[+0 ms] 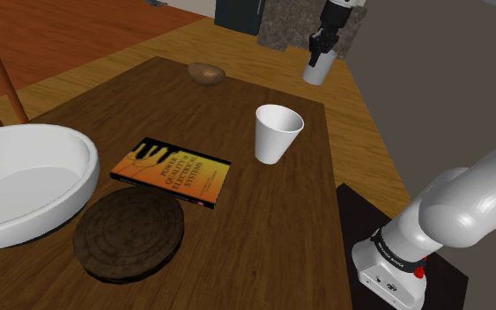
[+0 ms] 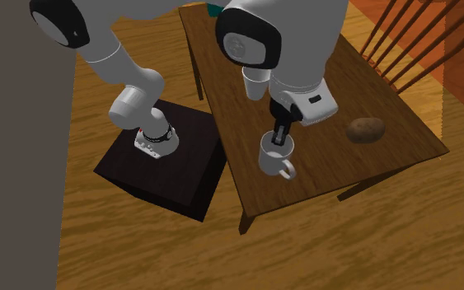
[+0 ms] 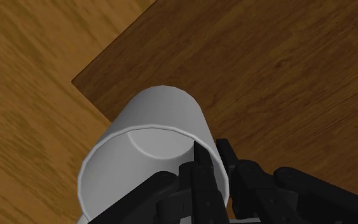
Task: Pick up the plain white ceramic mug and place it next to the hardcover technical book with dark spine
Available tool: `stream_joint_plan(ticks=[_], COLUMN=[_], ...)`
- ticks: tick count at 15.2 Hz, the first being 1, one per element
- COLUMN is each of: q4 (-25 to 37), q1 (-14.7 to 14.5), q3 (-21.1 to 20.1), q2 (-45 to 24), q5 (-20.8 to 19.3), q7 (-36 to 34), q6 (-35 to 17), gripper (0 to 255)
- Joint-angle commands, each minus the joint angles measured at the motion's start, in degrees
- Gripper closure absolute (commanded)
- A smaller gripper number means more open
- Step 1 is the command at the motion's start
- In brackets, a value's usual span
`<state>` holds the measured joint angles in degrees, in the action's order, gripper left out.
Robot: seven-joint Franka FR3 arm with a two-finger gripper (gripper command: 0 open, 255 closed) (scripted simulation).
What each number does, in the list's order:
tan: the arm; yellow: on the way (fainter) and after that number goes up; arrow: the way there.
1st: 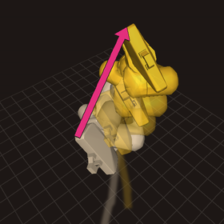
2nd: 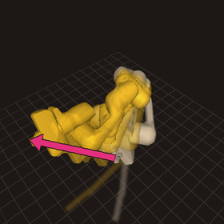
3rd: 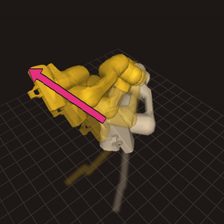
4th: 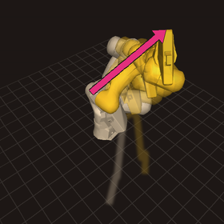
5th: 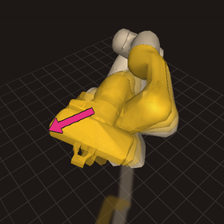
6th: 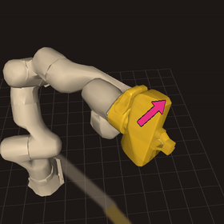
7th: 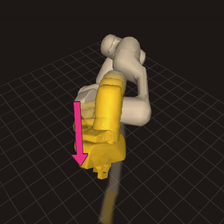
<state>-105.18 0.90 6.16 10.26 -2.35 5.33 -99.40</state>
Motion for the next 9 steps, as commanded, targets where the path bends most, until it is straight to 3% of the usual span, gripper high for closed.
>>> stream_joint_plan(ticks=[1, 9], q4=[1.92, 9.95], q1=[0.02, -0.01], q3=[0.05, 0.06], q2=[-0.33, -1.94], q5=[0.04, 0.24], q7=[0.14, 0.4], q6=[1.61, 8.03], gripper=[255, 255])
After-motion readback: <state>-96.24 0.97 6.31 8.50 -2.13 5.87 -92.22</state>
